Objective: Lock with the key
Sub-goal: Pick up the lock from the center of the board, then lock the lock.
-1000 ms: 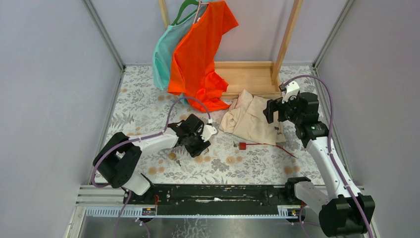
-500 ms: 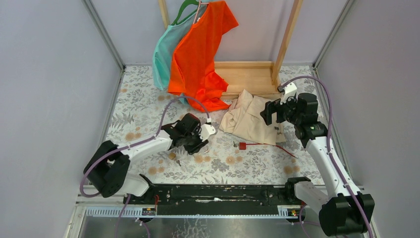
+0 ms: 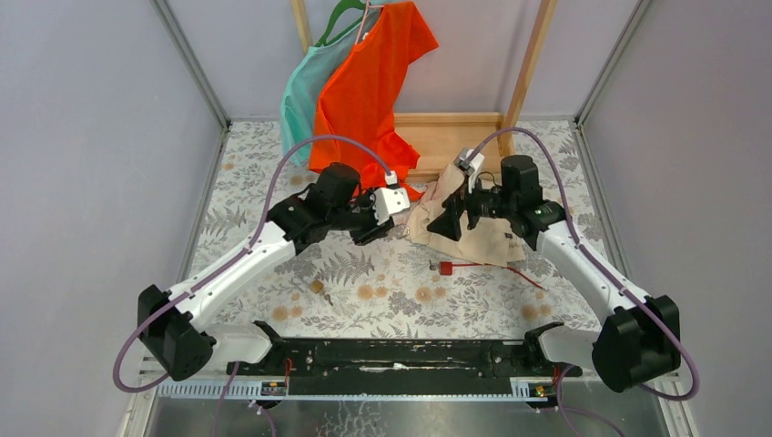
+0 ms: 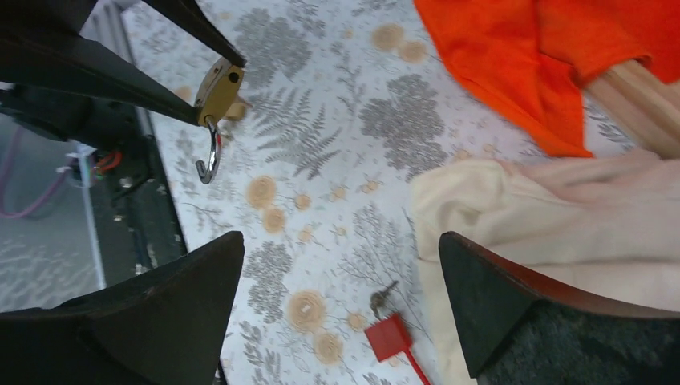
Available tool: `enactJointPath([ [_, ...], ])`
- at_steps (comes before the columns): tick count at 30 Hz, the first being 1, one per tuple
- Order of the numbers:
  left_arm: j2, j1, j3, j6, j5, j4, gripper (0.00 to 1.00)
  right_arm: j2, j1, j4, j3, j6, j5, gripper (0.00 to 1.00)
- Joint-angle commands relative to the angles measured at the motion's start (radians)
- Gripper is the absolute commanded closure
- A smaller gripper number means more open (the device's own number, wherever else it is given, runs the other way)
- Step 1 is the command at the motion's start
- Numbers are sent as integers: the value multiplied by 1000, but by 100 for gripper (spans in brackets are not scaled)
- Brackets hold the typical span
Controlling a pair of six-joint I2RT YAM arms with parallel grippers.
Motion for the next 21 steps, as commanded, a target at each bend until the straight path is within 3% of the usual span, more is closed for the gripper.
enactJointPath([
  [1,-39,5,41,37,-10,0,99,26,21,227,28,232,-189,3],
  [7,-70,-2,17,12,-57,68,100,67,67,403,0,435,-218,15],
  [14,-72,-8,5,-39,-78,105,100,106,133,440,-26,468,-189,25],
  [21,-61,-11,-8,-58,-78,122,100,160,166,448,-3,481,-177,43],
])
